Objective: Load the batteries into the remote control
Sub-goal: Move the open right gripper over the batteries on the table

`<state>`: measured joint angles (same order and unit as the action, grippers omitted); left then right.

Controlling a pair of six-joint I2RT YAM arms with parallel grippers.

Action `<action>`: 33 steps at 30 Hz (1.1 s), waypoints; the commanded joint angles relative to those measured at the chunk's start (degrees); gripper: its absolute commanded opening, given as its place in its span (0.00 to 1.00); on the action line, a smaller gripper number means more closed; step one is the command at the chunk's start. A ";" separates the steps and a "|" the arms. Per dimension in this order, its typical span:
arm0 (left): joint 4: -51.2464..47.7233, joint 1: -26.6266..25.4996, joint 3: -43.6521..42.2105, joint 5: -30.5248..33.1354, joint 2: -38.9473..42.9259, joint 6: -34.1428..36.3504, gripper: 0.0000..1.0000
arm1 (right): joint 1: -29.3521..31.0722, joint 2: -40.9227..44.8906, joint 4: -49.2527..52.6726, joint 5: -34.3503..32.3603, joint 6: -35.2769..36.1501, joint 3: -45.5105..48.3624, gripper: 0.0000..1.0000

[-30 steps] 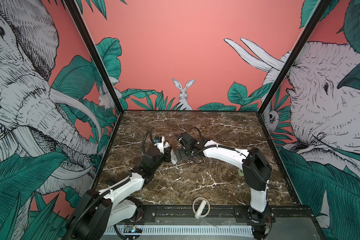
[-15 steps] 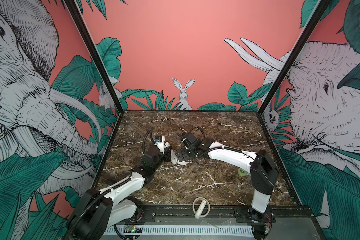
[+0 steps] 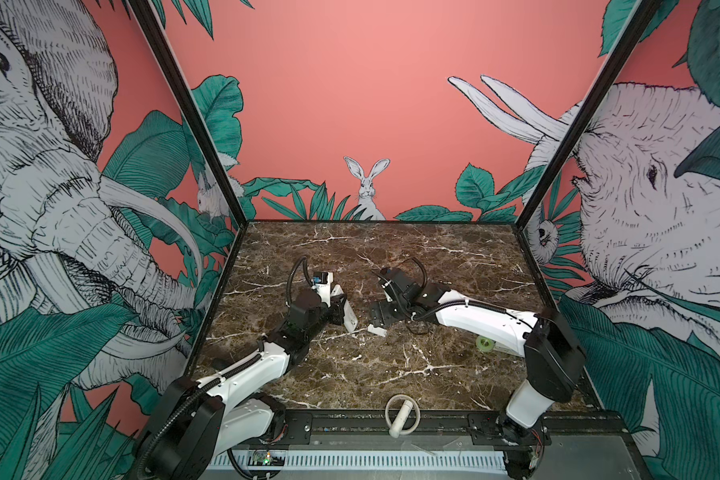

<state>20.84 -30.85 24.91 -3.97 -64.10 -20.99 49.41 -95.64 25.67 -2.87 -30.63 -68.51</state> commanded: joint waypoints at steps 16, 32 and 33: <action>-24.71 -0.35 17.78 -21.35 0.44 4.20 0.00 | -13.32 11.04 12.59 -2.57 13.80 8.63 0.90; -23.38 -0.34 16.50 -27.46 3.90 -0.67 0.00 | -21.90 -1.77 13.22 2.16 31.64 1.11 0.46; -23.33 -0.34 16.30 -27.24 4.16 -0.67 0.00 | -22.51 -2.31 12.81 2.79 31.98 0.90 0.46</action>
<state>-2.74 -31.09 41.74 -29.98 -62.00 -21.19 28.34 -96.99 38.85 -2.50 -2.37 -66.06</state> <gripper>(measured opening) 0.209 0.459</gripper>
